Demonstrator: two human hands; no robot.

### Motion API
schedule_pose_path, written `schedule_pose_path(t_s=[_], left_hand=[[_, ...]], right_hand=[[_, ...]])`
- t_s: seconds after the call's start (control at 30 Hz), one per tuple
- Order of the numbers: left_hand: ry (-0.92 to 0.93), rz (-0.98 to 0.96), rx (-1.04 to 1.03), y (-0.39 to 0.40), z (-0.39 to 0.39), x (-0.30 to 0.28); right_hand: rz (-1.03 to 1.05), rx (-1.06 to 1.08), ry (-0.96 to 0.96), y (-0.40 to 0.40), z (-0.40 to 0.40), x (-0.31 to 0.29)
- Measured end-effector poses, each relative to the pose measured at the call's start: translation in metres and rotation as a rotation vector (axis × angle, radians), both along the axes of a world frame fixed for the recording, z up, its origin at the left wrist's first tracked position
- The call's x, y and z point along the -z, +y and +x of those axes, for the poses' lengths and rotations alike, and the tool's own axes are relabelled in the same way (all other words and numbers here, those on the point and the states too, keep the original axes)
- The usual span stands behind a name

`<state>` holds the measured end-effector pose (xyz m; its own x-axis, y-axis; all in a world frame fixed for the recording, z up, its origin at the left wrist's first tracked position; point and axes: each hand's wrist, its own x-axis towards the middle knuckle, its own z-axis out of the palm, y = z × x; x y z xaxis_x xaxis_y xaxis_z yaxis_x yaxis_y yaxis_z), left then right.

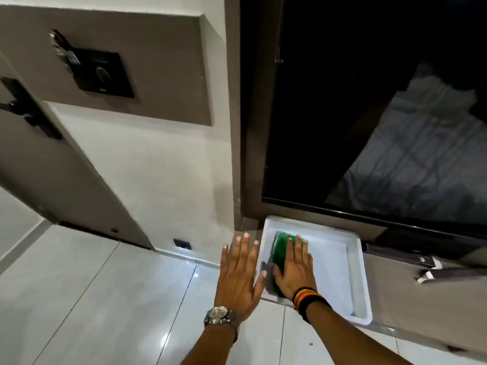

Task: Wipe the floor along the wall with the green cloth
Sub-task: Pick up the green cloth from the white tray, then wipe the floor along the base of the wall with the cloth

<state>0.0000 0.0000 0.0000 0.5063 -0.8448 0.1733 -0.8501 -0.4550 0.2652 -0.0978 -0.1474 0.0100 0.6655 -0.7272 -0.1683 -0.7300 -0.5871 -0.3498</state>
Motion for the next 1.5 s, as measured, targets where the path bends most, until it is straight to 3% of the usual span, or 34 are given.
schedule_pose_path(t_s=[0.13,0.33,0.57,0.7,0.8,0.93,1.17,1.33,1.5], left_hand=[[0.062,0.021,-0.069,-0.002,-0.015,0.024],[0.104,0.079,-0.113,0.005,-0.013,0.027],[0.145,0.011,-0.200,0.025,0.019,0.013],[0.150,0.047,-0.241,0.066,0.051,0.028],[0.140,0.104,-0.272,0.106,0.082,0.042],[0.145,0.154,-0.265,0.154,0.119,0.056],[0.178,0.193,-0.284,0.232,0.164,0.109],[0.215,0.253,-0.284,0.265,0.180,0.198],[0.283,0.236,-0.323,0.268,0.185,0.316]], right_hand=[[0.077,-0.002,0.128,-0.010,0.004,0.032],[0.095,0.007,0.074,-0.018,0.009,0.046],[0.260,0.250,-0.320,-0.020,0.004,0.001],[0.314,0.175,-0.556,0.019,0.012,-0.043],[0.321,0.060,-0.614,0.061,0.038,-0.061],[0.335,-0.041,-0.553,0.112,0.094,-0.053],[0.397,-0.150,-0.208,0.175,0.188,0.034],[0.449,-0.111,-0.001,0.187,0.227,0.143],[0.470,-0.099,0.127,0.187,0.252,0.287]])
